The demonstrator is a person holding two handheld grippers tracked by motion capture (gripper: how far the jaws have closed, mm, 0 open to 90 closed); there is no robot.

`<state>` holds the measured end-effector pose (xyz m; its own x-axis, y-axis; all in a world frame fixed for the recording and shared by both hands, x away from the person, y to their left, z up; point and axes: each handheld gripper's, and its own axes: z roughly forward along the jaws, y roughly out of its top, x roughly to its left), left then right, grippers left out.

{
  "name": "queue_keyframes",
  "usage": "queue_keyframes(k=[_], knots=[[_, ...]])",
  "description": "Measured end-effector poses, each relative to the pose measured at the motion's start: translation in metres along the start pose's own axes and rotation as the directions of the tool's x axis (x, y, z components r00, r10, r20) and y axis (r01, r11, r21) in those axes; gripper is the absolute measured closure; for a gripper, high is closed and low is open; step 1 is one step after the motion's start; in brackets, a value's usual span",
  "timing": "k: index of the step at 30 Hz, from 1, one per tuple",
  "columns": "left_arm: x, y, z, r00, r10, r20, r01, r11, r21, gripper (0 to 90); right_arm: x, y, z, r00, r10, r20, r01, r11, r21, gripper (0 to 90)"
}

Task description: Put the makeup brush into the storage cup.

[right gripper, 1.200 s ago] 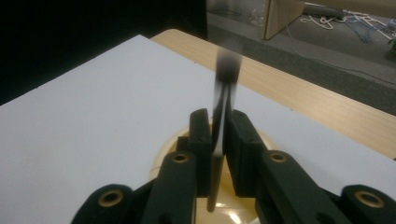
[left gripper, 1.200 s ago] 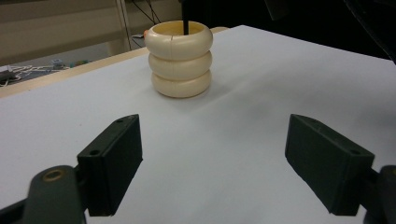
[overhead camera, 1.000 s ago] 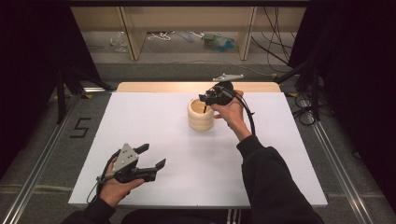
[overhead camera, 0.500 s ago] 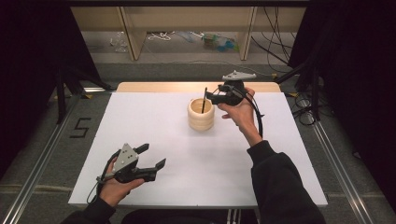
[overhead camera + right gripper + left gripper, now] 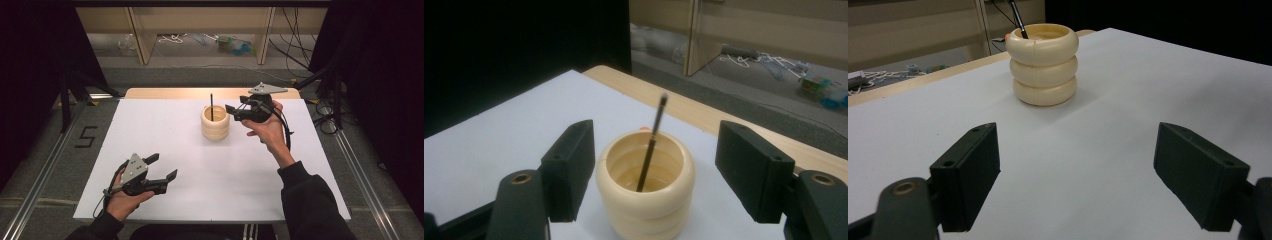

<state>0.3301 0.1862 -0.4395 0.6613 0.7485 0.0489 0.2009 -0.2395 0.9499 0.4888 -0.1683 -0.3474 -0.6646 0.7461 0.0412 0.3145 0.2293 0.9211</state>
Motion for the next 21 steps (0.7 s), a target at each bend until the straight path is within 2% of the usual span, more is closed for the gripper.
queue_keyframes(k=[1,2,3,5,6,7,17,19,21], knots=[[-0.002,-0.001,0.000,0.9996,-0.027,0.007,0.027,0.9996,0.005,18.6,0.000,0.000,-0.001,1.0000,0.000,-0.003,0.000,1.000,-0.010,32.5],[-0.002,-0.001,0.000,0.9996,-0.029,0.007,0.029,0.9996,-0.005,18.6,0.001,0.000,-0.004,0.9999,0.011,-0.007,-0.011,1.000,-0.006,31.6],[0.000,0.000,0.000,0.9999,-0.010,0.005,0.010,0.9999,-0.007,18.6,0.001,0.000,-0.005,1.0000,-0.002,-0.004,0.002,1.000,-0.015,30.7],[0.000,0.000,0.000,0.9999,-0.012,0.005,0.012,0.9999,-0.009,18.6,0.002,-0.003,-0.008,0.9999,0.013,-0.003,-0.013,1.000,-0.023,30.4],[0.000,0.000,0.000,0.9998,-0.019,0.003,0.019,0.9998,-0.012,18.6,0.001,-0.004,-0.010,1.0000,0.004,-0.003,-0.004,1.000,-0.024,30.4],[0.000,0.000,-0.001,1.0000,-0.007,0.003,0.007,0.9999,-0.012,18.6,0.001,-0.006,-0.011,0.9999,0.011,-0.006,-0.011,1.000,-0.019,30.2],[0.000,0.001,-0.001,0.9998,-0.020,0.000,0.020,0.9997,-0.017,18.6,0.001,-0.019,-0.022,0.9999,0.013,-0.011,-0.013,0.999,-0.031,29.3],[0.000,0.001,-0.001,0.9997,-0.023,-0.001,0.023,0.9996,-0.018,18.6,0.001,-0.022,-0.024,0.9998,0.018,-0.008,-0.018,0.999,-0.032,24.5],[0.000,0.001,-0.001,0.9997,-0.024,-0.001,0.024,0.9995,-0.018,18.6,0.002,-0.023,-0.026,0.9998,0.019,0.000,-0.019,1.000,-0.016,23.6]])
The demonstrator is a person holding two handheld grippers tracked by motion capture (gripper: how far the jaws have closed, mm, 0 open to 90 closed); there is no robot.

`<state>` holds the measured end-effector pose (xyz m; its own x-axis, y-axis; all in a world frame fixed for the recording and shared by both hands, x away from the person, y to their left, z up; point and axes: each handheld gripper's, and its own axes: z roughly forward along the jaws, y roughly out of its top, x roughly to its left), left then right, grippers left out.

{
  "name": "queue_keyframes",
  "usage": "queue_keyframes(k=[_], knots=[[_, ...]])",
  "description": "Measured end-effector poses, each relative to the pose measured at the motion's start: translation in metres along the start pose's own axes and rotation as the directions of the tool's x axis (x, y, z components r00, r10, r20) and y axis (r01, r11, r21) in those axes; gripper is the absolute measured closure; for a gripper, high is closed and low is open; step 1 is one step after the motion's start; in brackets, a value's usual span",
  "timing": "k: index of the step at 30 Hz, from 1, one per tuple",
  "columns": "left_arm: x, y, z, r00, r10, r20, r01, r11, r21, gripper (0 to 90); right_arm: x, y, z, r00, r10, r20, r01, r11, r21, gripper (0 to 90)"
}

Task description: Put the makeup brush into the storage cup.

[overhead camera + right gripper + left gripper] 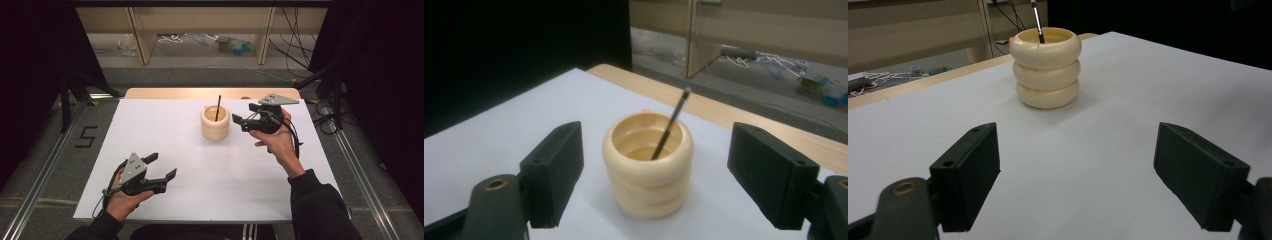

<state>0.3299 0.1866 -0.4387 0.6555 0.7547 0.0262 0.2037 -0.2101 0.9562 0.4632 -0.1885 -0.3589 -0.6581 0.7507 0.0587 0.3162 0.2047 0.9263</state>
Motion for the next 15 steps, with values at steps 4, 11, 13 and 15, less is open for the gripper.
queue_keyframes(k=[4,11,13,15], knots=[[0.000,0.000,0.000,1.0000,0.000,-0.001,0.000,1.0000,0.001,18.6,0.001,-0.003,-0.005,1.0000,0.004,-0.006,-0.004,1.000,-0.006,23.9],[0.000,0.000,0.000,1.0000,0.000,-0.003,0.000,1.0000,-0.001,18.6,0.003,-0.011,-0.011,0.9999,-0.009,-0.006,0.009,1.000,-0.003,21.5],[0.000,0.000,0.000,1.0000,0.000,-0.003,0.000,1.0000,0.001,18.6,0.005,-0.012,-0.014,0.9998,-0.021,-0.009,0.021,1.000,-0.007,21.5],[0.000,0.000,0.000,1.0000,0.001,-0.003,-0.001,1.0000,0.001,18.6,0.006,-0.014,-0.016,0.9995,-0.025,-0.017,0.025,1.000,-0.011,21.3]])
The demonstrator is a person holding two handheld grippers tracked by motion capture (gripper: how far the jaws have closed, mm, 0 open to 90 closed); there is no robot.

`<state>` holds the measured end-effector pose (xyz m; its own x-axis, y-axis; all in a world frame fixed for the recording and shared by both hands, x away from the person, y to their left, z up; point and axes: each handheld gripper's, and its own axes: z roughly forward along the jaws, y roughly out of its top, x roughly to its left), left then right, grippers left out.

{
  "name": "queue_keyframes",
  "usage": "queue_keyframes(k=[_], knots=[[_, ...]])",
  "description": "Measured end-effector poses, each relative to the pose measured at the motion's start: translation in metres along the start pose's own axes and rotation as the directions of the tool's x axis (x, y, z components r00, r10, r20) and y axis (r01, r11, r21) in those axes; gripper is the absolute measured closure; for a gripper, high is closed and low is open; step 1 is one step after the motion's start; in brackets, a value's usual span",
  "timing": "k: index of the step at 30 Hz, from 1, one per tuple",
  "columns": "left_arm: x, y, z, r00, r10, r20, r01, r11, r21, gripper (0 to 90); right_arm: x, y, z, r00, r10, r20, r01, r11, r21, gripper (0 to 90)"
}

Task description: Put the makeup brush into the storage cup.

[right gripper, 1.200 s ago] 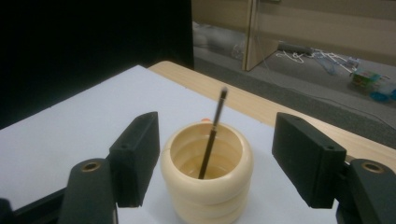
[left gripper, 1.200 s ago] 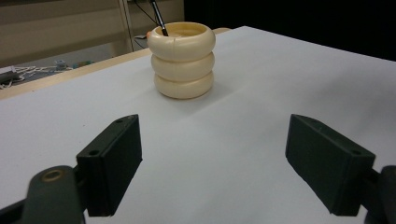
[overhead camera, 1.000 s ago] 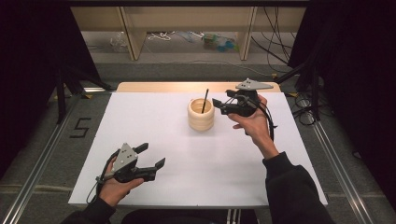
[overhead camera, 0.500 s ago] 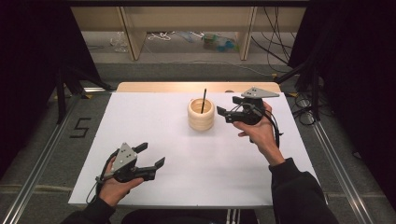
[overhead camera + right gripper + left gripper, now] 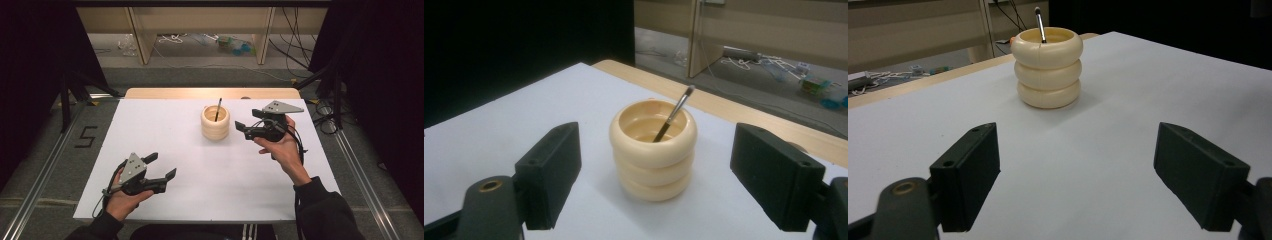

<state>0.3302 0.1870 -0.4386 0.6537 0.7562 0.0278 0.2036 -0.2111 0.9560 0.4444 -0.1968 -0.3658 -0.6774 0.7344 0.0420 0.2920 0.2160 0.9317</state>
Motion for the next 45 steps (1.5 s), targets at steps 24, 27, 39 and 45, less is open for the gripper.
queue_keyframes(k=[24,27,39,45], knots=[[0.000,0.000,0.000,1.0000,-0.004,-0.003,0.004,1.0000,-0.001,18.4,0.006,-0.025,-0.011,0.9987,0.039,-0.034,-0.038,0.999,0.019,21.1],[0.000,0.000,0.000,1.0000,-0.005,-0.002,0.005,1.0000,-0.004,18.0,0.007,-0.027,-0.012,0.9992,0.031,-0.026,-0.031,0.999,0.017,21.0],[0.002,0.000,-0.001,1.0000,0.002,-0.004,-0.002,1.0000,-0.005,17.1,0.011,-0.037,-0.019,0.9979,0.049,-0.042,-0.049,0.999,-0.004,17.6],[0.001,0.000,-0.001,1.0000,-0.004,-0.008,0.004,1.0000,-0.002,17.2,0.012,-0.043,-0.024,0.9972,0.060,-0.044,-0.060,0.998,0.014,17.5]])
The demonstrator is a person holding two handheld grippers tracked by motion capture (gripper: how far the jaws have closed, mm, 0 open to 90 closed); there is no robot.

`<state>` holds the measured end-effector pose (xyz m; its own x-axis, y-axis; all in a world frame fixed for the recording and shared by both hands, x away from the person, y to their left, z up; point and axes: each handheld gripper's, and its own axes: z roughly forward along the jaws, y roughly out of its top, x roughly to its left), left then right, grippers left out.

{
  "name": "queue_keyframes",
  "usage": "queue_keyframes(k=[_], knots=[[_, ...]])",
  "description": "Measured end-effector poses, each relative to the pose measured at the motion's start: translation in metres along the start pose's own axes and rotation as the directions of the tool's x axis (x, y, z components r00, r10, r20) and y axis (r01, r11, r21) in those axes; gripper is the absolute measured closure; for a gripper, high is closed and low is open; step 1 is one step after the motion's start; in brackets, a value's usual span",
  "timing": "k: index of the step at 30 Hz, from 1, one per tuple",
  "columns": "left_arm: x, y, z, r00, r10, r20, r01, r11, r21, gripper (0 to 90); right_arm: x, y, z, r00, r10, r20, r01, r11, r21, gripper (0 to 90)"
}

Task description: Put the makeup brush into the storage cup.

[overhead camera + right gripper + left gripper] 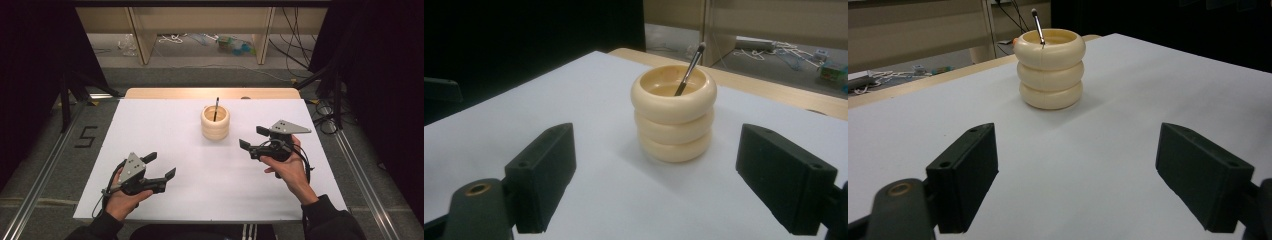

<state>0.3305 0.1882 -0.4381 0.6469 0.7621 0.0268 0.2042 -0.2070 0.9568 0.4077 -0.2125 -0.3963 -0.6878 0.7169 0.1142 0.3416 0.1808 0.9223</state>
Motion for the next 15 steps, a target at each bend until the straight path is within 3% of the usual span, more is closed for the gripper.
queue_keyframes(k=[7,11,13,15], knots=[[0.002,0.001,-0.001,0.9998,0.019,0.003,-0.019,0.9998,-0.001,17.1,-0.001,-0.007,-0.003,0.9999,0.010,0.004,-0.010,1.000,-0.012,17.4],[0.000,0.001,-0.001,1.0000,0.003,0.001,-0.003,1.0000,-0.003,17.1,-0.002,-0.010,-0.006,1.0000,0.001,0.010,-0.001,1.000,0.009,17.4],[0.000,0.001,-0.001,1.0000,-0.007,-0.001,0.007,1.0000,-0.005,17.2,-0.001,-0.012,-0.008,0.9998,0.019,-0.003,-0.019,1.000,0.015,17.5],[0.000,0.001,-0.001,1.0000,-0.005,0.000,0.005,1.0000,-0.006,17.1,-0.001,-0.014,-0.008,0.9999,0.008,0.007,-0.008,1.000,0.003,17.5]])
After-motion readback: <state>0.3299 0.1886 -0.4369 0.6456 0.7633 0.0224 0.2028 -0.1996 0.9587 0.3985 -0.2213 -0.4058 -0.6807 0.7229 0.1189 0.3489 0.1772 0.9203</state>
